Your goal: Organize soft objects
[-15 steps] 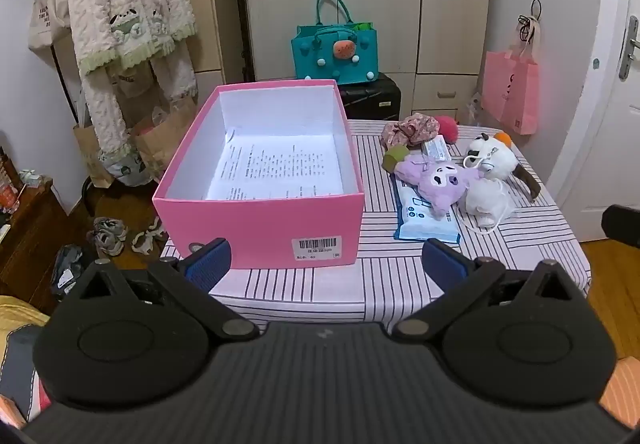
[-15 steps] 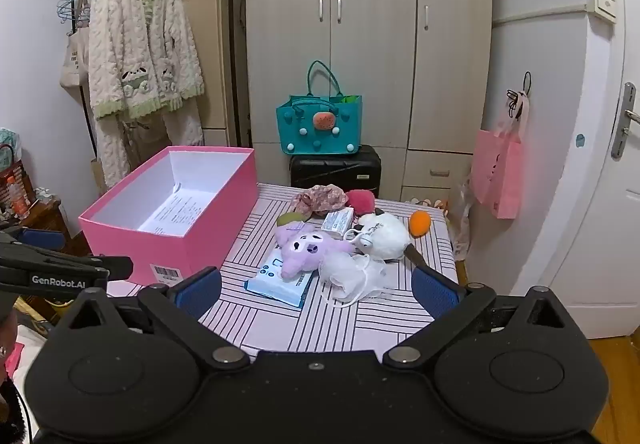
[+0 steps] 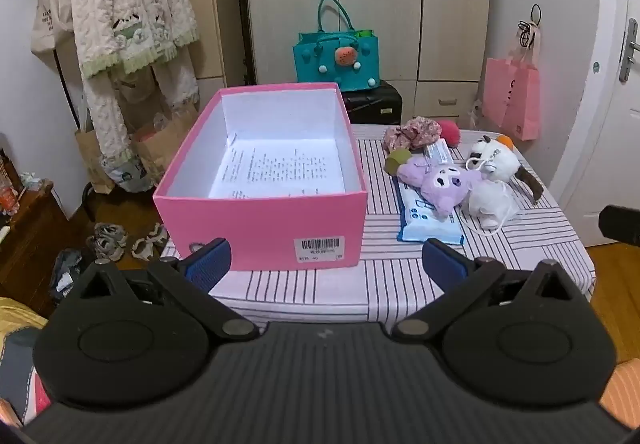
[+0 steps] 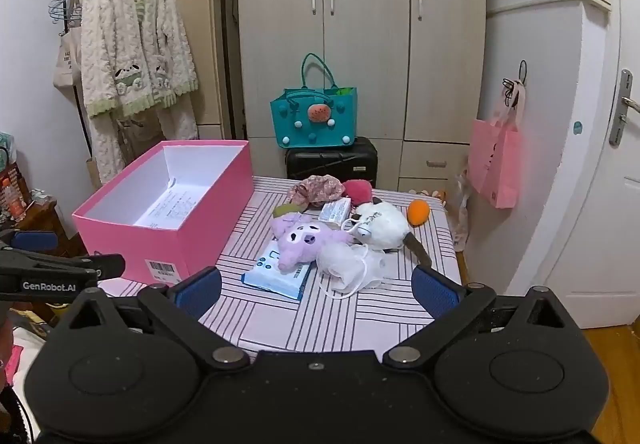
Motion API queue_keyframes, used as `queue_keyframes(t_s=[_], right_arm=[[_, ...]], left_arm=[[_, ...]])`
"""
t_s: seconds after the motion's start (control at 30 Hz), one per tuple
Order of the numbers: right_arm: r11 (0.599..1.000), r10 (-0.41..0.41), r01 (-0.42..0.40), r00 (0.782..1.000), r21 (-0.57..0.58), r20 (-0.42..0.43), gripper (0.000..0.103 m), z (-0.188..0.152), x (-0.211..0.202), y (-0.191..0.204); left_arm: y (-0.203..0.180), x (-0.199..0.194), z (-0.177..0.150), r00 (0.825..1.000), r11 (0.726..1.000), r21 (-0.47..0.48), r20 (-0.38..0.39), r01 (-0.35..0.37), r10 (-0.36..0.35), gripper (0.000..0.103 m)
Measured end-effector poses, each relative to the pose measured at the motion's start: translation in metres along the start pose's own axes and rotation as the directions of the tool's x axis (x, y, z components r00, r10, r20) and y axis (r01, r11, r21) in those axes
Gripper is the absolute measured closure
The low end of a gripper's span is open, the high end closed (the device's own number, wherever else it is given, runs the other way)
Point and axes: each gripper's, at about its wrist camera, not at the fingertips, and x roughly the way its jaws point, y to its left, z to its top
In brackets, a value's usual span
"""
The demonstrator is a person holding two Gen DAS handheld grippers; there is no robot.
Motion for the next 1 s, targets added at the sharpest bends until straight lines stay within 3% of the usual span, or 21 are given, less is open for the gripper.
queue_keyframes(t_s=[0.23,0.73,1.0], right_arm=[[0.998,-0.058,0.059,0.998,-0.034,0.031,0.001,-0.006,-0.004,0.007],[0.999,-0.047,0.047,0.997,-0.014,0.062,0.001,-0.019,-0.004,0.007],[0.988,-0.15,0.152,0.986,-0.022,0.07,0.001,-0.023,0.004,0.002]], left_arm=[[-0.004,-0.004,-0.004,1.0,1.0,0.009,-0.005,0.022,-0.022,0.0],[-0.008,-0.008,-0.012,0.999,1.0,0.025,0.048,0.014,-0.015,0.0],[-0.012,-0.01,-0.013,0.996,0.998,0.057,0.093,-0.004,-0.001,0.0]])
